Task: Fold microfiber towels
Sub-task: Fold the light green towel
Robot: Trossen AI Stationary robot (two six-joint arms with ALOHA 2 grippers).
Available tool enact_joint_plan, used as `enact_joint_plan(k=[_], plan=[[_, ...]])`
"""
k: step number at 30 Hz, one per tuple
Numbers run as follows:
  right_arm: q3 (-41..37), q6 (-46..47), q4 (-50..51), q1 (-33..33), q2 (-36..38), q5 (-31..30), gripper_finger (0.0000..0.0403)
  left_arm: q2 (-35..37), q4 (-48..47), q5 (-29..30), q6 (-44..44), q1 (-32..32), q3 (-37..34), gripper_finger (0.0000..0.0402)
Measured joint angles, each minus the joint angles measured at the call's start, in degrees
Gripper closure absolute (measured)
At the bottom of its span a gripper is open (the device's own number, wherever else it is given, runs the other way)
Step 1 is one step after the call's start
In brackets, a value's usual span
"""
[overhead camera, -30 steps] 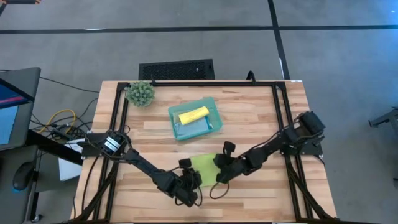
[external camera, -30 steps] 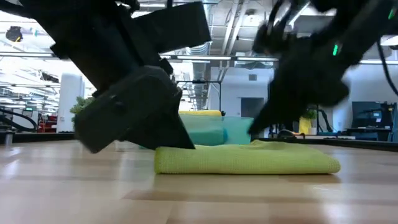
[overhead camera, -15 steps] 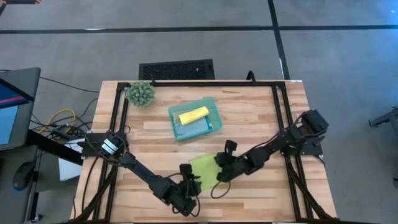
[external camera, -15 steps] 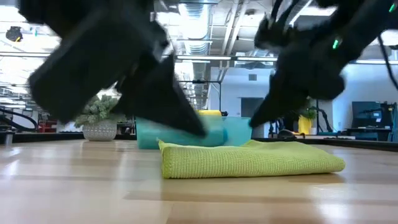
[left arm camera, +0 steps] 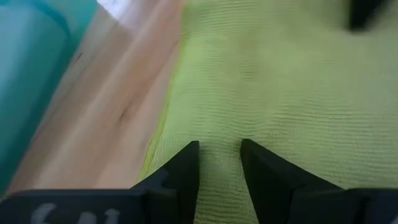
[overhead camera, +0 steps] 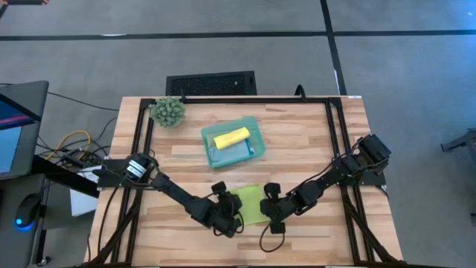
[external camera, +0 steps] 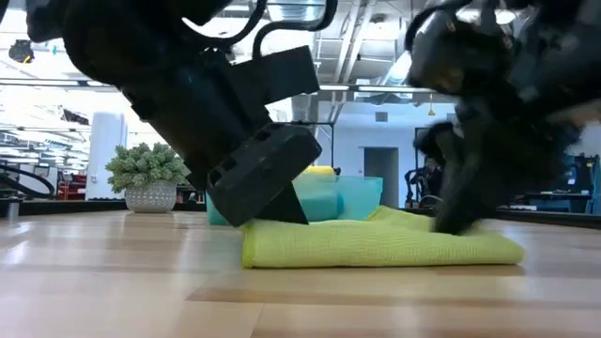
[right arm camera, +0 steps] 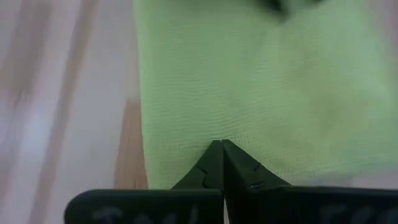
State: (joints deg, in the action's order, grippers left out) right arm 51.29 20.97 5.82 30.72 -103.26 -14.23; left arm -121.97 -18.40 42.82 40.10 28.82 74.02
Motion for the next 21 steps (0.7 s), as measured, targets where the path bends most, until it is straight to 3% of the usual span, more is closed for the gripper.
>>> enact_joint_plan(k=[3,8,11,16,21], plan=[[0.0,-1.1,0.6,-0.1,-0.9,2.9,0.0386,0.4,0.8,-0.1,0.6,-0.8,-1.7,0.0288],[-0.2,-1.0,1.0,-0.1,1.1,1.2,0.0391,0.1,-0.5,3.9,-7.6,-0.9,-0.8,0.0288],[-0.1,0.4,0.2,0.3,3.9,-3.5,0.0391,0.1,-2.1,5.0,-12.8,-1.0,1.6,0.0288],[-0.1,4.4,-1.2,-1.0,4.8,-14.0,0.0390,0.4,-6.9,4.7,-14.1,0.5,6.6,0.0288],[-0.1,5.5,-2.7,-5.3,0.0,-14.6,0.0391,0.5,-6.2,-3.4,-19.5,2.8,8.1,0.0288]])
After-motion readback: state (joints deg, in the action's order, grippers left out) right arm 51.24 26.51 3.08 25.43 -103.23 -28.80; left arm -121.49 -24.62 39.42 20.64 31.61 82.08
